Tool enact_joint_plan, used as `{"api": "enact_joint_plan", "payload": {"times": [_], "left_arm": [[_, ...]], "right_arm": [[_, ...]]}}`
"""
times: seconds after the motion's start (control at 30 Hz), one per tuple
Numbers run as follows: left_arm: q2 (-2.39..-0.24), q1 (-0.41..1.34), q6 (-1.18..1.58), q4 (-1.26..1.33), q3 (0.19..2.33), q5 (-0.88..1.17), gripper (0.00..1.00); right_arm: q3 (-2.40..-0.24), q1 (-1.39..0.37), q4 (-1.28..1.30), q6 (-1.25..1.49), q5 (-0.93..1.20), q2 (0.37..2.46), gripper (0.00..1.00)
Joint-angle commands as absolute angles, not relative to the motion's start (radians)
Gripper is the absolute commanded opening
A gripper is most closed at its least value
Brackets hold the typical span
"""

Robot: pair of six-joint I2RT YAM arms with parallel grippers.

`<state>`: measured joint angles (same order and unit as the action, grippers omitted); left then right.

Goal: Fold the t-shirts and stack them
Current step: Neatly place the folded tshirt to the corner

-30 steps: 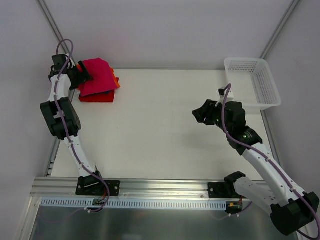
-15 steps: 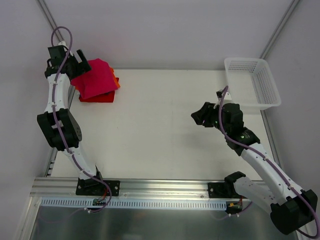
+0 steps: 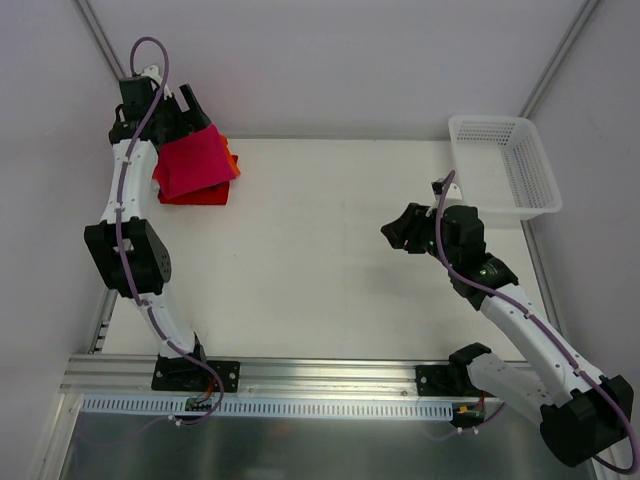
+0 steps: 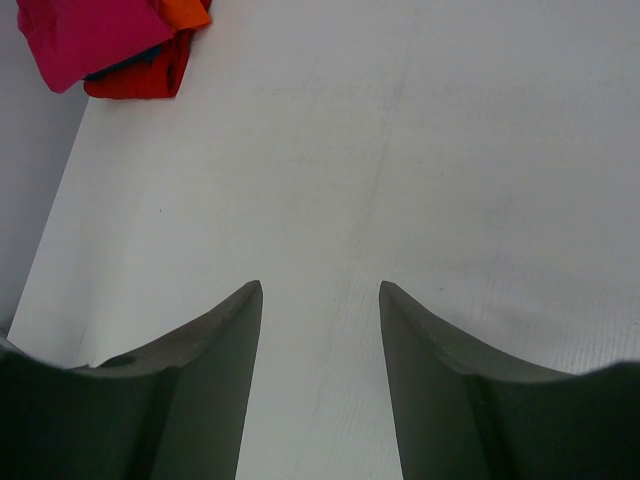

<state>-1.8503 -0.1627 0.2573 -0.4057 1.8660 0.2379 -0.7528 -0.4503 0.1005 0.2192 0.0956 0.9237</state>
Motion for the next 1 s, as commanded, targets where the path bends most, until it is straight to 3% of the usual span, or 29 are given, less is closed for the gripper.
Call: {"api": "enact_joint_plan", "payload": {"times": [0.0,0.43,0.97], "left_arm": [[-1.951,-0.158,0.285,-0.403,1.931,0.284,0.96],[-2.178,-0.196,0.304,-0.403,2.075,0.249,0.96],[-2.289,-0.271,0.39,-0.385,2.016,0.133,0.97]], "right_arm": [[-0.75,-0.453,0.052,0.23,0.11,0.911,0.54],[-0.746,-0.451,0.064,0.221,0.107,0.905,0.54],[-0.752,-0.449,0.057,0.221,0.109,0.945,0.54]]}}
